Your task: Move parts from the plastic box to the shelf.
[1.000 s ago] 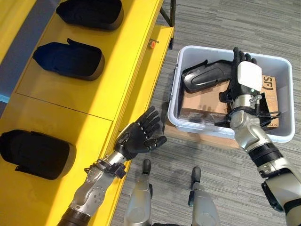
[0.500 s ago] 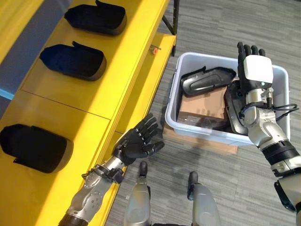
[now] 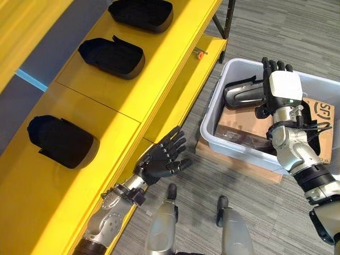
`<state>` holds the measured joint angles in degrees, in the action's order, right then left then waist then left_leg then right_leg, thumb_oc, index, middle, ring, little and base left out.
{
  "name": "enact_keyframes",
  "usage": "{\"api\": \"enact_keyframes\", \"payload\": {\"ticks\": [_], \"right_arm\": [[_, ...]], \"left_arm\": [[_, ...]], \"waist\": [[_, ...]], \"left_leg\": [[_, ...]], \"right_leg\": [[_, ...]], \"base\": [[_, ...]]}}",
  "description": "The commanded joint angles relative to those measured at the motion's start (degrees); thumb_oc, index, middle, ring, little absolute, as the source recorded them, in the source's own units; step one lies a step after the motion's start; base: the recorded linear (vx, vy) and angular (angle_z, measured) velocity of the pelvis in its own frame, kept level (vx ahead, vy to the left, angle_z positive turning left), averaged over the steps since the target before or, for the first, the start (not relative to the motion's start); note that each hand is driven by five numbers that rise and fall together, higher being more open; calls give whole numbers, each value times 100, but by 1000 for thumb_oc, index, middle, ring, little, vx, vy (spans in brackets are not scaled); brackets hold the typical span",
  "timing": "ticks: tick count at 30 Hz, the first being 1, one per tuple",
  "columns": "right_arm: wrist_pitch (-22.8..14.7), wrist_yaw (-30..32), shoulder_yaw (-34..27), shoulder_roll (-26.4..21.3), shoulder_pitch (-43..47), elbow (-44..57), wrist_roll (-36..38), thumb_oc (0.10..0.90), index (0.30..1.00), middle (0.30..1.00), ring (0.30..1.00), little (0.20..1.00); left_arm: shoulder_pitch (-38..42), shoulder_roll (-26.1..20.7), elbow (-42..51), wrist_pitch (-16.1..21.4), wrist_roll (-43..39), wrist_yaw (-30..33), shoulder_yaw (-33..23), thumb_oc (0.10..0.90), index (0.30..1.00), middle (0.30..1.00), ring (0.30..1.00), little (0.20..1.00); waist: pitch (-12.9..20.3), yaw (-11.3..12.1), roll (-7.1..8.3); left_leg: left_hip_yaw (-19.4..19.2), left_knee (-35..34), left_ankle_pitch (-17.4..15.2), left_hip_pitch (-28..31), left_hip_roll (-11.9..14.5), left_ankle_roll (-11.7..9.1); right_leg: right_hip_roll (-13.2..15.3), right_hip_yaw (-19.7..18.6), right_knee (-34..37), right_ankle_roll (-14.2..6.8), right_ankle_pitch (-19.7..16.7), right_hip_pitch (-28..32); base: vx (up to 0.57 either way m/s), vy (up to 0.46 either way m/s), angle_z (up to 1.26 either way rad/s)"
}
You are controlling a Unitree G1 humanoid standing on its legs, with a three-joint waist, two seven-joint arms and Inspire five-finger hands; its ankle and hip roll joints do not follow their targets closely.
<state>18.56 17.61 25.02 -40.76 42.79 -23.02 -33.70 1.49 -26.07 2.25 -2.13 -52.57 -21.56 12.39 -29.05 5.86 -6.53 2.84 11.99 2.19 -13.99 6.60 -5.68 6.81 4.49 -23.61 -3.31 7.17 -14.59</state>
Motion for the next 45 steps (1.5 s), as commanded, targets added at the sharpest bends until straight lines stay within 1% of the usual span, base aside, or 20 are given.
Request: {"api": "enact_keyframes", "payload": {"ticks": [1,8,13,14,15,16,17,18,19,20,21,22,23,25,28,32,33,36,40,45], "right_arm": [[-36,589,-60,-102,576,262,-253,900,1000,1000,1000,1000],[47,410,-2,-132,605,306,-328,900,1000,1000,1000,1000],[81,340,110,-143,546,323,-332,900,1000,1000,1000,1000],[89,305,88,-140,475,310,-406,900,1000,1000,1000,1000],[56,232,49,-81,364,318,-452,900,1000,1000,1000,1000],[25,218,32,-60,323,329,-492,900,1000,1000,1000,1000],[-26,184,10,19,254,313,-612,900,1000,1000,1000,1000],[-37,181,15,85,228,265,-658,900,1000,1000,1000,1000],[-155,317,82,153,220,65,-597,900,1000,1000,1000,1000],[-238,467,177,193,299,-100,-484,900,1000,1000,1000,1000],[-250,497,200,198,333,-132,-454,900,1000,1000,1000,1000],[-241,574,288,214,494,-223,-359,900,1000,1000,1000,1000],[-167,565,345,236,697,-299,-298,900,1000,1000,1000,1000],[-224,581,322,325,873,-596,-220,900,1000,1000,1000,1000],[-310,475,381,161,1021,-696,-51,900,1000,1000,1000,1000],[-312,333,384,101,1053,-660,-56,900,1000,1000,1000,1000],[-315,194,444,-5,1118,-517,-126,900,1000,1000,1000,1000],[-379,18,467,-145,1149,-432,-278,900,1000,1000,1000,1000],[-390,0,542,-218,1194,-388,-370,900,1000,1000,1000,1000],[-504,-6,649,-253,1342,-467,-791,900,1000,1000,1000,1000]], "left_arm": [[-62,-78,608,491,7,-393,-109,900,1000,1000,1000,1000],[-71,-84,586,588,3,-488,-80,900,1000,1000,1000,1000],[-125,-69,577,584,-103,-522,-137,900,1000,1000,1000,1000],[-168,-135,634,434,-154,-559,-233,900,1000,1000,1000,1000],[-229,-147,639,283,-235,-614,-289,900,1000,1000,1000,1000],[-243,-144,649,251,-239,-625,-300,900,1000,1000,1000,1000],[-275,-129,678,244,-150,-634,-271,900,1000,1000,1000,1000],[-294,-129,698,278,-73,-622,-224,900,1000,1000,1000,1000],[-317,-189,686,391,-137,-519,-110,900,1000,1000,1000,1000],[-244,-287,610,493,-242,-485,-59,900,1000,1000,1000,1000],[-215,-306,587,516,-259,-487,-50,900,1000,1000,1000,1000],[-80,-399,510,570,-321,-496,-21,900,1000,1000,1000,1000],[98,-452,500,514,-348,-445,39,900,1000,1000,1000,1000],[186,-484,537,490,-275,-389,174,900,1000,1000,1000,1000],[117,-493,544,612,-187,-350,215,900,1000,1000,1000,1000],[75,-447,564,615,-240,-231,209,900,1000,1000,1000,1000],[65,-355,615,570,-353,-255,129,900,1000,1000,1000,1000],[-71,-242,746,475,-329,-301,4,900,1000,1000,1000,1000],[-180,-178,755,438,-273,-433,-9,900,1000,1000,1000,1000],[-231,-162,712,455,-313,-430,43,900,1000,1000,1000,1000]], "waist": [[408,38,291],[406,45,313],[510,80,370],[559,122,425],[544,166,407],[550,168,397],[523,171,405],[506,162,435],[487,145,407],[467,164,439],[467,167,436],[441,163,487],[407,87,565],[398,48,610],[520,59,661],[550,103,642],[523,58,568],[464,3,425],[486,-53,361],[564,-104,299]], "left_leg": [[-112,-437,162,-336,-362,303],[-193,-615,42,-83,-467,376],[-308,-579,-124,69,-568,506],[-387,-479,-216,85,-617,578],[-389,-302,-340,164,-627,743],[-380,-284,-351,177,-625,788],[-383,-212,-432,249,-677,908],[-384,-173,-466,280,-729,964],[-376,-245,-503,428,-693,957],[-409,-292,-572,508,-645,906],[-412,-308,-569,507,-619,896],[-444,-352,-656,545,-560,855],[-409,-427,-775,609,-484,807],[-383,-473,-966,752,-279,767],[-452,-559,-994,741,-151,629],[-456,-497,-905,721,-1,489],[-564,-605,-742,795,211,316],[-661,-677,-483,852,440,221],[-686,-819,-312,921,547,151],[-673,-970,-237,1033,557,103]], "right_leg": [[-549,322,551,524,236,453],[-441,379,895,416,44,538],[-407,441,868,407,82,628],[-434,527,661,414,188,666],[-347,636,-738,294,257,363],[-312,655,-1040,245,212,221],[-100,627,-1992,78,45,-146],[25,486,-2298,-28,-197,-435],[251,418,-1900,-65,-479,-517],[513,441,-944,-86,-659,-294],[542,455,-709,-87,-729,-250],[696,414,145,-180,-994,-48],[936,111,1166,-364,-1609,-118],[1095,-91,1737,-584,-2056,-275],[997,59,2236,-693,-1900,55],[980,262,2140,-659,-1696,154],[916,393,1882,-625,-1408,117],[835,558,1352,-475,-995,57],[787,553,1269,-372,-881,81],[768,455,1352,-372,-866,176]], "base": [[14,28,-6],[52,75,-5],[92,165,0],[160,263,-7],[172,265,-6],[153,254,-18],[95,140,-36],[129,55,-54],[115,-151,-64],[93,-214,-55],[43,-346,-60],[49,-517,-48],[107,-675,-42],[129,-530,-20],[119,-453,20],[61,-193,50],[45,-171,26],[71,-134,-10],[62,-11,-3],[117,43,5]]}}
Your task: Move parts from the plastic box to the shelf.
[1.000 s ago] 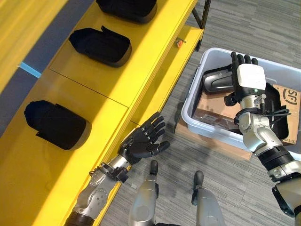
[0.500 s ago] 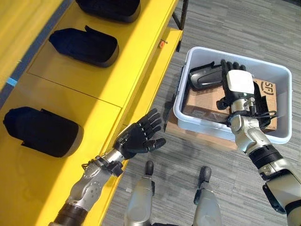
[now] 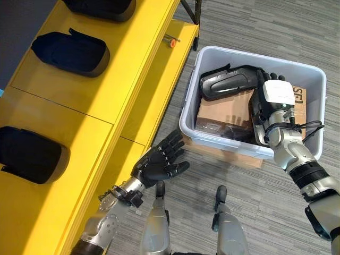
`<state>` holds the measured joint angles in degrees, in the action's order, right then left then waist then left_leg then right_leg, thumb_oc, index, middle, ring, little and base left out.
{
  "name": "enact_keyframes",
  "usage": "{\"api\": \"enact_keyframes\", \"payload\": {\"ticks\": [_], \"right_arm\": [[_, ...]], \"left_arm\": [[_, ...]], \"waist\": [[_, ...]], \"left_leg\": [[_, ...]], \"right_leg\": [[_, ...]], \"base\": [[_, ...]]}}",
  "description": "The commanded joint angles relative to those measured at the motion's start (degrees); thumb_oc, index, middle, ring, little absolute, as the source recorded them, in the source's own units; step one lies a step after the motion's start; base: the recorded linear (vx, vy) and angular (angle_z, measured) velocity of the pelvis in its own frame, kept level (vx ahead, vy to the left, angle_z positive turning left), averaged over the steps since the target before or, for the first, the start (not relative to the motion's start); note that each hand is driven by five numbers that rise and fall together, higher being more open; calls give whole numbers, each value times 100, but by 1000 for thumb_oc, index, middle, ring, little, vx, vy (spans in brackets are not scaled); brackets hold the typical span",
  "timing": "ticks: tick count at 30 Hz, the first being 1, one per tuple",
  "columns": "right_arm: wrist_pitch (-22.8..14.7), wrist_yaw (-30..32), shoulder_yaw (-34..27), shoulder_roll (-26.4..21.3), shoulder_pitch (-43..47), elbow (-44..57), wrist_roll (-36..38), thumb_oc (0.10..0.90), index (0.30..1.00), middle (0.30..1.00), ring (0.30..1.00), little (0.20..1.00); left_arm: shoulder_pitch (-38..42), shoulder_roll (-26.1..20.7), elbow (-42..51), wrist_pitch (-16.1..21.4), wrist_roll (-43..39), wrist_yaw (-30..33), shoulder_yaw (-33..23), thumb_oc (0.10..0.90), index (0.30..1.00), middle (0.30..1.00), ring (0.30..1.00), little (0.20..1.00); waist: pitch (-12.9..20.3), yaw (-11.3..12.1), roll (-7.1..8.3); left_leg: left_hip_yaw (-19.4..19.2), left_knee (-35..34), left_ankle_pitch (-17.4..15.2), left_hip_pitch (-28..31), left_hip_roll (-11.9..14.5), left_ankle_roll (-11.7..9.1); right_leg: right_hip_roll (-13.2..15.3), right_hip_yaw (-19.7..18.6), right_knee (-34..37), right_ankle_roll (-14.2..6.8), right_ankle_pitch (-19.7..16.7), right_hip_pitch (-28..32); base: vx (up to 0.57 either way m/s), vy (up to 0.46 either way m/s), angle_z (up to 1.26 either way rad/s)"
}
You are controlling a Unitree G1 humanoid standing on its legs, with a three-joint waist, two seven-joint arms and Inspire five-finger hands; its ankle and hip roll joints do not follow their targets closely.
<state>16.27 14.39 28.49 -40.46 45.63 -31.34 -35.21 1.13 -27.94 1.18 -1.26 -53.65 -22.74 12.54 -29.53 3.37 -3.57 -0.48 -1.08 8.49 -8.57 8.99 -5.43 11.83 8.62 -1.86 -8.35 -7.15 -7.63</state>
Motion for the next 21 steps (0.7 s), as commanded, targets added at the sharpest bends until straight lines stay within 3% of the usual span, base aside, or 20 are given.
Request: {"api": "enact_keyframes", "payload": {"ticks": [1,13,21], "right_arm": [[-345,328,313,-295,1099,374,-778,900,1000,1000,1000,1000],[-742,525,541,-954,1616,682,-1386,900,1000,1000,1000,1000],[-790,299,798,-1210,2306,502,-658,900,1000,1000,1000,1000]], "left_arm": [[-191,23,805,334,-187,-274,60,900,1000,1000,1000,1000],[-243,-106,813,267,-320,-243,163,900,1000,1000,1000,1000],[-210,-151,989,148,-292,-216,179,900,1000,1000,1000,1000]], "waist": [[643,126,-10],[531,127,-92],[226,246,-182]], "left_leg": [[-327,327,-880,518,310,74],[-176,618,-1008,321,305,59],[52,968,-996,-209,327,36]], "right_leg": [[272,3,-821,119,572,-507],[270,-172,-1442,182,909,-833],[256,-248,-2113,274,1203,-1350]], "base": [[102,24,0],[90,-12,1],[21,-91,5]]}}
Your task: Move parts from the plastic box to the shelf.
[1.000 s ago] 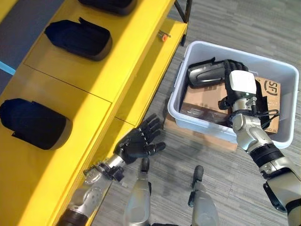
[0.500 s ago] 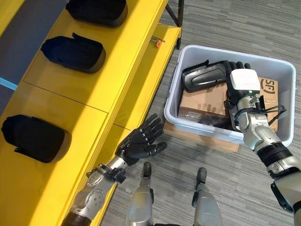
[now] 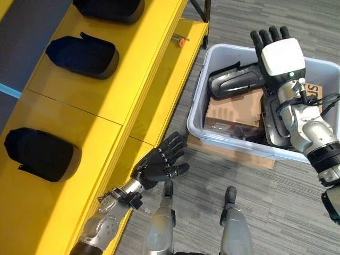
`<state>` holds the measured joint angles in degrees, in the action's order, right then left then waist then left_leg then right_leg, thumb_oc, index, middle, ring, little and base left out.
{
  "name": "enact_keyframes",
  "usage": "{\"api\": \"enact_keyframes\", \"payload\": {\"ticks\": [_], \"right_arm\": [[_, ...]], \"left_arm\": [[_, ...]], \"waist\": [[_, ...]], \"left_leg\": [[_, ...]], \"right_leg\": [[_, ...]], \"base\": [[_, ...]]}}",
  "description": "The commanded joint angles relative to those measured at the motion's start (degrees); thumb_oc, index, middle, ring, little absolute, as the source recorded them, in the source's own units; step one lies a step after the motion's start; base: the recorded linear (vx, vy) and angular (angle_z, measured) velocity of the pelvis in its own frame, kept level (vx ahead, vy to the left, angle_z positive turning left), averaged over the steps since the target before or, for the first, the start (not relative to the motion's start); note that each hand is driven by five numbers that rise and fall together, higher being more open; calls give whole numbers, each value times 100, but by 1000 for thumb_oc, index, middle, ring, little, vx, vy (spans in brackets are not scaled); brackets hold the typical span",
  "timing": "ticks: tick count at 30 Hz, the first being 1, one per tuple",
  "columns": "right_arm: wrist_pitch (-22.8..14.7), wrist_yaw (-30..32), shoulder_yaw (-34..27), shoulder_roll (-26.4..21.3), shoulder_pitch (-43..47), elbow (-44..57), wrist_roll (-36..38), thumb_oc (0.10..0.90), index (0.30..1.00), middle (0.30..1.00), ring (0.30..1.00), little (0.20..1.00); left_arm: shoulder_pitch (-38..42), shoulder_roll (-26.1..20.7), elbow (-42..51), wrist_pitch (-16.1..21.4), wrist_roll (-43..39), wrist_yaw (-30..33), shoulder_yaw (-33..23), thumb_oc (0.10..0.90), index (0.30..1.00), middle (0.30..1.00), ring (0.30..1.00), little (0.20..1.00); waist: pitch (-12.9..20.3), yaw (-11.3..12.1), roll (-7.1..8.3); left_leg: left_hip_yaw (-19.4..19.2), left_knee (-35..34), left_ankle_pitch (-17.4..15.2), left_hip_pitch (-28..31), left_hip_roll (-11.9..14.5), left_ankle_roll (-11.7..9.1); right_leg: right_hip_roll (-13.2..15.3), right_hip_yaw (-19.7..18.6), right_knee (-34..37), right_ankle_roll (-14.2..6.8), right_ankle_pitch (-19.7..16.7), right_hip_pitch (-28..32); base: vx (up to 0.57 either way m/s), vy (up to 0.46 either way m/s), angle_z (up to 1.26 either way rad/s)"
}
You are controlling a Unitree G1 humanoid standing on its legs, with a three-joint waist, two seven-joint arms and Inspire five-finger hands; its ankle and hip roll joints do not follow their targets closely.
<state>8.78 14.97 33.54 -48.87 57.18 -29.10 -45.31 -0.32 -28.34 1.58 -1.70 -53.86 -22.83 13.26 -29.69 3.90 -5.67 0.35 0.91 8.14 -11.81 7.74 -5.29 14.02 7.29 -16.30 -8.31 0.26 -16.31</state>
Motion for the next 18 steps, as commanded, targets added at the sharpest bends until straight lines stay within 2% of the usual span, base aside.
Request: {"api": "enact_keyframes", "payload": {"ticks": [1,4,5,12,18], "right_arm": [[31,210,310,-385,1229,208,354,900,1000,1000,1000,1000],[-5,139,380,-449,1364,1,350,900,1000,1000,1000,1000],[-70,273,463,-511,1461,-222,383,900,1000,1000,1000,1000],[-207,211,639,-532,1646,-519,301,900,1000,1000,1000,1000],[64,142,876,-389,1882,-613,311,900,1000,1000,1000,1000]], "left_arm": [[-69,-107,965,216,-226,-220,119,900,1000,1000,1000,1000],[-97,-116,1012,238,-230,-211,120,900,1000,1000,1000,1000],[-115,-128,1049,284,-231,-227,119,900,1000,1000,1000,1000],[-281,-80,1175,353,-342,-329,148,900,1000,1000,1000,1000],[-388,-143,1299,472,-474,-244,116,900,1000,1000,1000,1000]], "waist": [[179,208,-1],[75,234,-67],[-10,260,-128],[-10,318,-237],[-10,429,-296]], "left_leg": [[3,820,-950,29,457,17],[54,913,-934,-125,456,13],[100,970,-906,-285,459,8],[189,1142,-891,-845,480,24],[364,1313,-745,-1575,593,-6]], "right_leg": [[35,-137,-796,292,505,-580],[38,-160,-1055,333,615,-763],[41,-190,-1339,376,732,-984],[47,-300,-2300,531,1161,-1835],[-19,-378,-3136,725,1542,-2631]], "base": [[3,-78,5],[-6,-67,7],[10,-78,11],[36,-68,8],[20,-102,2]]}}
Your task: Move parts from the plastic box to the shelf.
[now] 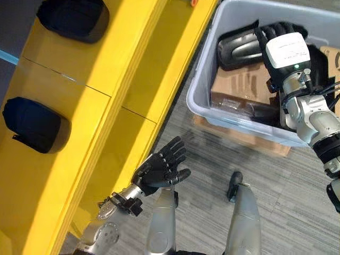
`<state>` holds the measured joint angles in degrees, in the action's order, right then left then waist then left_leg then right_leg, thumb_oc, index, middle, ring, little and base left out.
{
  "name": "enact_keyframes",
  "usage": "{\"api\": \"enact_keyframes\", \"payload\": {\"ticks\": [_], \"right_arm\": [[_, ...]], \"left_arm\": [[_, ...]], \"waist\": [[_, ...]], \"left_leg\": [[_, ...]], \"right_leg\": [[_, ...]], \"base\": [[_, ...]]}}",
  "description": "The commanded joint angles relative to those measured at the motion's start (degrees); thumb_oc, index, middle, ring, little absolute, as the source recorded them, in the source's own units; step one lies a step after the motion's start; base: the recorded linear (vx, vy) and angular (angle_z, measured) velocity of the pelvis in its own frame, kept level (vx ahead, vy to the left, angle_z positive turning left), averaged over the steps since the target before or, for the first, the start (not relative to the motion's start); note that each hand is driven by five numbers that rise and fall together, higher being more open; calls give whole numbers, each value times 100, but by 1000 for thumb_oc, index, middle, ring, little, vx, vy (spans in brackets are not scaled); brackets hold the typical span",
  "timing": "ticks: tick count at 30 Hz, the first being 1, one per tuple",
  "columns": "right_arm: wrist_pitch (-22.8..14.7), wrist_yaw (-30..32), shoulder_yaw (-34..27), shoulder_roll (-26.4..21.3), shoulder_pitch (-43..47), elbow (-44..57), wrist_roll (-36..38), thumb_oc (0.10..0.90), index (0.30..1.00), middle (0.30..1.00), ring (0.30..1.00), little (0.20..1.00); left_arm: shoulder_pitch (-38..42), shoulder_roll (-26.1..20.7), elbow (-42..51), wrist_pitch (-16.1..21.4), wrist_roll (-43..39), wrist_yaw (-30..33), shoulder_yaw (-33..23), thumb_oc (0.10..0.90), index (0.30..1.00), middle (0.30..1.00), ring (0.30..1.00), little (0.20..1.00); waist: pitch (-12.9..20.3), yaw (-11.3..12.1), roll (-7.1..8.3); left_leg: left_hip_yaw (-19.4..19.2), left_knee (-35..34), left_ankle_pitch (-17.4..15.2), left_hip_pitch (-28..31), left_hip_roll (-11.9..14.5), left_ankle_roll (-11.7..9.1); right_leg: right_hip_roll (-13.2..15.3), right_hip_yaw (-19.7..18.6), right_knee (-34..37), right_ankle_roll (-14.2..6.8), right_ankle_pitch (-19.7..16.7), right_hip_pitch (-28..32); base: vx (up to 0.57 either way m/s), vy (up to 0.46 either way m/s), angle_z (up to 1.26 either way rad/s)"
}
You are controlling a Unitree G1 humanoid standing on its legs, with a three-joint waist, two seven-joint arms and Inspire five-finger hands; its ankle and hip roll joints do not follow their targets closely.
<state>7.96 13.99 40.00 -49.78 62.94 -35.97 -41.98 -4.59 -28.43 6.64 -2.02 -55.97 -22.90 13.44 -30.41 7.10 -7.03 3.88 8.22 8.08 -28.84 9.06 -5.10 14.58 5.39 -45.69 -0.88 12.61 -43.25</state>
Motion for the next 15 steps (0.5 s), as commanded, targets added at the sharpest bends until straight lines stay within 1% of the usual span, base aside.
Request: {"api": "enact_keyframes", "payload": {"ticks": [1,2,3,4,5,7,9,11,13,15], "right_arm": [[189,244,259,-270,1328,33,3,900,1000,1000,1000,1000],[207,260,291,-244,1296,-21,6,900,1000,1000,1000,1000],[244,300,327,-238,1283,-47,-33,900,1000,1000,1000,1000],[247,302,330,-235,1277,-48,-37,900,1000,1000,1000,1000],[319,322,407,-227,1300,-103,-89,900,1000,1000,1000,1000],[362,371,463,-215,1332,-164,-49,900,1000,1000,1000,1000],[472,423,545,-218,1392,-169,-69,900,1000,1000,1000,1000],[521,410,580,-223,1446,-185,-42,900,1000,1000,1000,1000],[691,432,667,-186,1565,-339,-115,900,1000,1000,1000,1000],[741,467,716,-183,1607,-415,-161,900,1000,1000,1000,1000]], "left_arm": [[30,-129,790,497,-260,-252,92,900,1000,1000,1000,1000],[-33,-132,785,507,-255,-290,107,900,1000,1000,1000,1000],[-67,-126,788,516,-226,-332,110,900,1000,1000,1000,1000],[-74,-126,788,515,-223,-335,110,900,1000,1000,1000,1000],[-126,-140,802,513,-219,-384,104,900,1000,1000,1000,1000],[-155,-140,799,529,-204,-405,100,900,1000,1000,1000,1000],[-190,-162,809,568,-246,-410,101,900,1000,1000,1000,1000],[-195,-166,826,563,-251,-409,95,900,1000,1000,1000,1000],[-249,-195,851,560,-236,-454,82,900,1000,1000,1000,1000],[-265,-222,849,569,-249,-499,68,900,1000,1000,1000,1000]], "waist": [[61,128,-165],[61,118,-163],[61,132,-170],[61,128,-166],[61,151,-180],[61,165,-187],[61,184,-192],[61,190,-195],[61,233,-205],[61,245,-208]], "left_leg": [[42,599,-718,48,466,-31],[70,628,-821,86,452,-61],[85,652,-802,-21,462,-59],[86,657,-807,-24,457,-58],[121,715,-784,-178,472,-60],[148,760,-776,-293,483,-59],[209,871,-750,-560,505,-59],[224,900,-740,-641,504,-61],[285,997,-702,-877,528,-68],[299,1014,-691,-945,533,-67]], "right_leg": [[-90,-194,-284,2,342,-18],[-72,-238,-424,-28,530,5],[-68,-239,-516,-3,573,-96],[-62,-241,-530,-3,586,-100],[-77,-262,-684,34,650,-246],[-76,-276,-796,58,704,-355],[-57,-299,-1066,89,802,-613],[-54,-301,-1133,96,823,-696],[-33,-294,-1275,120,879,-867],[-31,-286,-1309,134,897,-920]], "base": [[75,-112,4],[77,-99,6],[78,-76,7],[24,-98,7],[23,-69,8],[26,-88,7],[25,-101,4],[12,-63,5],[16,-100,7],[0,-96,8]]}}
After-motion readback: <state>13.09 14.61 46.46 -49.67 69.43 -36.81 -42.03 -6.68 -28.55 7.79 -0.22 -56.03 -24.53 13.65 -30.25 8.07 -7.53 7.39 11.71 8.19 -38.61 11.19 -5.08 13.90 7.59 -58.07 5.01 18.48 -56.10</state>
